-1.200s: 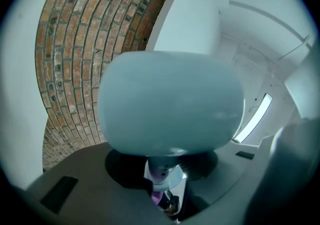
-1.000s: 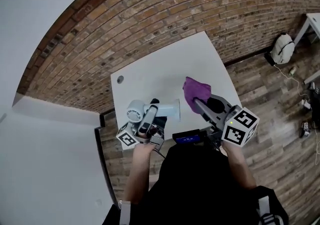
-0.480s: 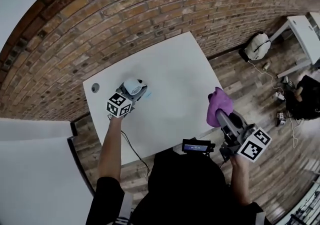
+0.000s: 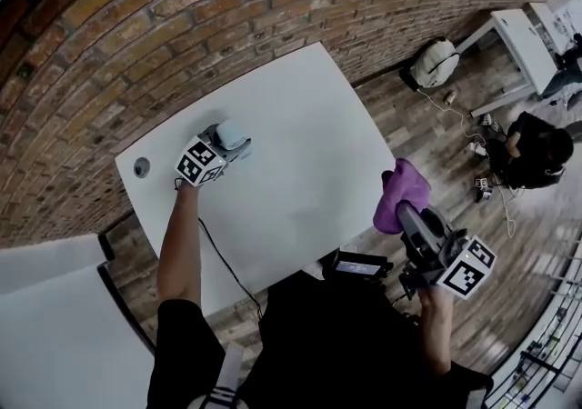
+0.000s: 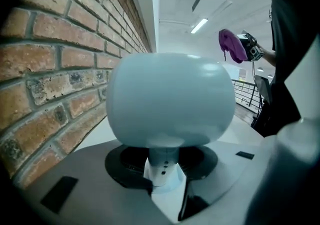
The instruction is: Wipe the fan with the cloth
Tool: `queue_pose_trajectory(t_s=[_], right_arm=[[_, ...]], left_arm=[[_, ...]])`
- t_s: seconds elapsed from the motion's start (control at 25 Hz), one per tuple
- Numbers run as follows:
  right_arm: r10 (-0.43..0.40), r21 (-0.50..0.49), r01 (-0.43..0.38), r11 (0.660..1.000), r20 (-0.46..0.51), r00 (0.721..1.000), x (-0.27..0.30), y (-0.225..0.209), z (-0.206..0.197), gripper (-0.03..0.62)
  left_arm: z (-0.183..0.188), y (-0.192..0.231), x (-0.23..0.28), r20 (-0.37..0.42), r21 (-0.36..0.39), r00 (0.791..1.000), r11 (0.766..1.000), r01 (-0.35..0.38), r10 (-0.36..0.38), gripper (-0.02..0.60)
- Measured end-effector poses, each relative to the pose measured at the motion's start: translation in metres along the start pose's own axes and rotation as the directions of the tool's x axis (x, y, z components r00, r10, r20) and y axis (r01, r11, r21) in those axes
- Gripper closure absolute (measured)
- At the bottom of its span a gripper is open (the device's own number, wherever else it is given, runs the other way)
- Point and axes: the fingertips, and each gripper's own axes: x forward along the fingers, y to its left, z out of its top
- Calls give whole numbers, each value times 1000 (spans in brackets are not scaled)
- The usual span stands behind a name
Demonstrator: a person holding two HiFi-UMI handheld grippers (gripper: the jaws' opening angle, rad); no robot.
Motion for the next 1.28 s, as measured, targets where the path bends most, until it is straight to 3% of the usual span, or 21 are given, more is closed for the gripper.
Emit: queue_pose_trajectory(t_s=[0.48,0.96,1.12,1.2,1.28], right_arm=[[6,12,-6,1000,2,1000,13,12,-4,533],[9,13,-9,1000,-5,1000,15,15,-6,533],[13,13,-13,1000,-3,1000,14,15,-5,533],[24,17,-24,1000,-2,1000,14,14,-5,533],[47,28,-47,998,6,999,15,14,-5,533]], left_arm=[[1,2,-1,27,6,999,1000,-20,19,428],[1,0,-1,34,14,999,999,39,-39,428],[-1,5,-5,50,10,999,1000,-15,15,253],[-5,9,-15,55,-7,997,998,-62,62,225],[-14,12,-34,73,-71,987,988,-135,140,224]])
